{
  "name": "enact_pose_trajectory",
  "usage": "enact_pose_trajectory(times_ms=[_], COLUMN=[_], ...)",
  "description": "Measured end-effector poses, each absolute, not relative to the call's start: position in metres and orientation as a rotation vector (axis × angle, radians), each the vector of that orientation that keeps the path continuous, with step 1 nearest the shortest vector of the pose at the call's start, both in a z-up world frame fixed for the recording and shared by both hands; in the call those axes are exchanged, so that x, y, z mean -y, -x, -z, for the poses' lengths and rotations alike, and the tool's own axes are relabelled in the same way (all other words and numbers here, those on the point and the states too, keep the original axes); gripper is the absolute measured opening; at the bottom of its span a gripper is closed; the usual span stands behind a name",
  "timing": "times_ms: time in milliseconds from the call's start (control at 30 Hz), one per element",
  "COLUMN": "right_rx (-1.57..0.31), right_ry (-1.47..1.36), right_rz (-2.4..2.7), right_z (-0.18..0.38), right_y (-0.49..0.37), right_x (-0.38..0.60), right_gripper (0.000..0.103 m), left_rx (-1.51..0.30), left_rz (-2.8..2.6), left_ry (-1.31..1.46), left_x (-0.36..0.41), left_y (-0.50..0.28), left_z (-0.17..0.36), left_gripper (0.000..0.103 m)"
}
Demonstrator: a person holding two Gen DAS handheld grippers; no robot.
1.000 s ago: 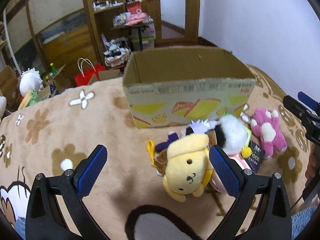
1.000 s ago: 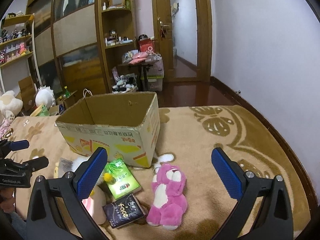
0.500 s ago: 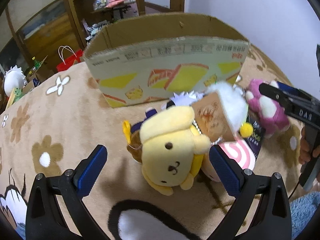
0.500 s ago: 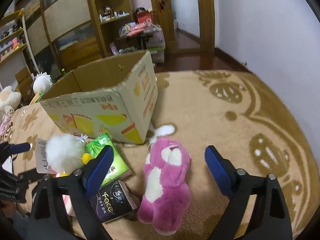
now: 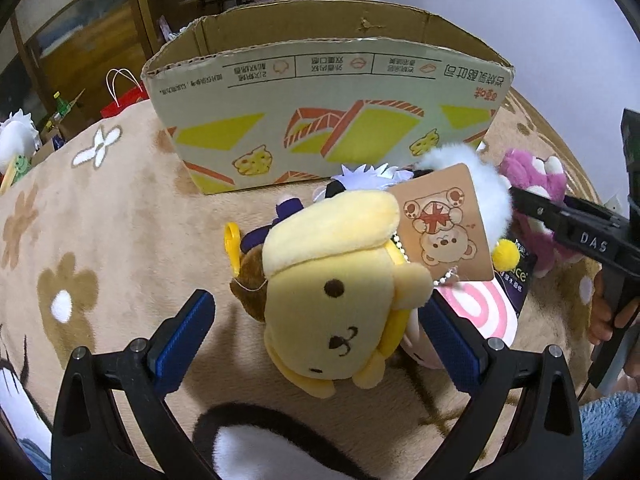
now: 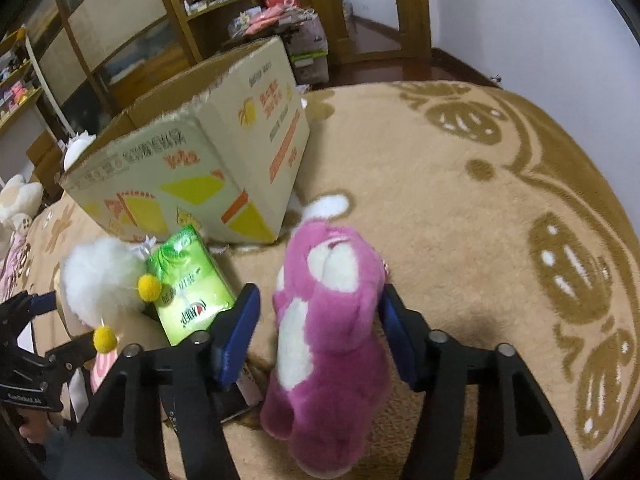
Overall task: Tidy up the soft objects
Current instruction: 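Grasp the yellow dog plush with the left tool while the right tool grasps the pink bear, then carry both plushes over the cardboard box and open both tools to drop them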
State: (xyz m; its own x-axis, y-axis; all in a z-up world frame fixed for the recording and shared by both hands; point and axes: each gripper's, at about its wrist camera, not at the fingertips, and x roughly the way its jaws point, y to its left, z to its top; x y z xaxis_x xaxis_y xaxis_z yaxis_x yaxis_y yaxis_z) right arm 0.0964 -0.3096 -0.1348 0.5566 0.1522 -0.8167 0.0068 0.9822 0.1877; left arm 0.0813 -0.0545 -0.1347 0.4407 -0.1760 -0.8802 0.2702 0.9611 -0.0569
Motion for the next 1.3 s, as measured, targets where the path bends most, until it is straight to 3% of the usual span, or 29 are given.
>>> enact_pose_trajectory(times_ms=[100, 267, 400, 800, 1300], right_rx=[-0.991, -1.003, -1.002, -0.971, -0.771], right_ry=[-0.174, -0.170, -0.150, -0.140, -0.087], right_rz=[-0.085, -0.085, -0.083, -0.079, -0.104], right_z=[0.138, 0.139, 0.137, 0.122, 0.064], right_y=[-0.097, -0.096, -0.094, -0.084, -0.051], right_x=[0.310, 0.310, 0.307, 0.304, 0.292], right_gripper=[0.054, 0.050, 0.048, 0.048, 0.041], left_rx=[-1.085, -1.090, -1.094, -1.036, -0.746], left_rz=[0.300, 0.321, 0.325, 0.266, 0.127], left_ry=[-0.088, -0.079, -0.057, -0.043, -0.031], left_x=[0.054, 0.056, 0.054, 0.040, 0.008], left_y=[-0.081, -0.079, -0.078, -0.067, -0.046], left_z=[0.136, 0.135, 0.133, 0.112, 0.043], left_gripper=[0.087, 0.072, 0.066, 0.065, 0.065])
